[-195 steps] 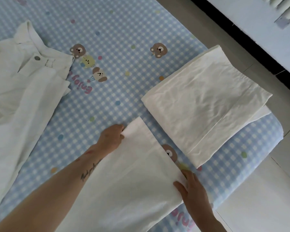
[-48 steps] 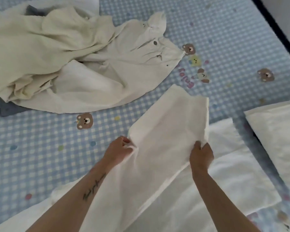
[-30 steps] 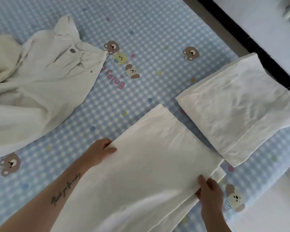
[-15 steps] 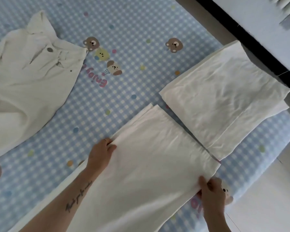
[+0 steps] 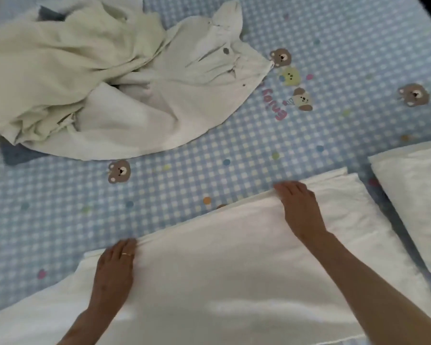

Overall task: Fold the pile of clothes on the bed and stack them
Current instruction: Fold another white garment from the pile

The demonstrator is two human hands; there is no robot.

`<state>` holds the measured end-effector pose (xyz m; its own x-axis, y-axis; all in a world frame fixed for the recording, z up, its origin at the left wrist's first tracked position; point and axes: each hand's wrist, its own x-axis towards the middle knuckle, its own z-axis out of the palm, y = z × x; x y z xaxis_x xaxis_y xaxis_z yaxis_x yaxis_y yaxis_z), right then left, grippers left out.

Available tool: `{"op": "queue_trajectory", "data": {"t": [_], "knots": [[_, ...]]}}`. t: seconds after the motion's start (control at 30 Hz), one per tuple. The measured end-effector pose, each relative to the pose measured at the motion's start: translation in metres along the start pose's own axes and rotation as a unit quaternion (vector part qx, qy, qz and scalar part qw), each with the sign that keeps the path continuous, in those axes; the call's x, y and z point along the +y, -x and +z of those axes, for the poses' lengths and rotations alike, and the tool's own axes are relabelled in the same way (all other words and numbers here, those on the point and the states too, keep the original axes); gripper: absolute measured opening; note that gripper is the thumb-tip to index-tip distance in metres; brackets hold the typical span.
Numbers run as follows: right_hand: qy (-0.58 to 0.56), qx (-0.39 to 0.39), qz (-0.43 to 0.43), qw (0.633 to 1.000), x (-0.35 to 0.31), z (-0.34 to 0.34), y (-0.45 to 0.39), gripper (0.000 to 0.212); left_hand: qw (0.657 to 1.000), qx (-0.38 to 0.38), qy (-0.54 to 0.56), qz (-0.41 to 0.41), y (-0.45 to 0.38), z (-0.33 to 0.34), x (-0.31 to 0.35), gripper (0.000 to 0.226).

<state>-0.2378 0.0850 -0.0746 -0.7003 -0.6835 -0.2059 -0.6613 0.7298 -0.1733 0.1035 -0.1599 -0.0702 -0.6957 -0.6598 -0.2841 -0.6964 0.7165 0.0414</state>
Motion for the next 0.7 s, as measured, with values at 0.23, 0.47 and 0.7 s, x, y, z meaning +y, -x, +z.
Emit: {"op": "queue_trajectory", "data": {"t": [0.23,0.47,0.7], "knots": [[0.122,-0.012,-0.068,0.990,-0.007,-0.010,-0.039,0.020,0.999,0.026,0.031,0.011,-0.015,-0.010,-0.033,0.009],[0.029,-0.043,-0.137,0.989,-0.047,-0.004,-0.039,0.005,0.994,0.016,0.099,-0.050,-0.042,-0.004,-0.038,0.013],[0.145,-0.170,-0.180,0.958,-0.067,-0.006,-0.063,0.009,0.992,0.023,0.112,-0.056,-0.044,0.010,-0.043,0.008]]}}
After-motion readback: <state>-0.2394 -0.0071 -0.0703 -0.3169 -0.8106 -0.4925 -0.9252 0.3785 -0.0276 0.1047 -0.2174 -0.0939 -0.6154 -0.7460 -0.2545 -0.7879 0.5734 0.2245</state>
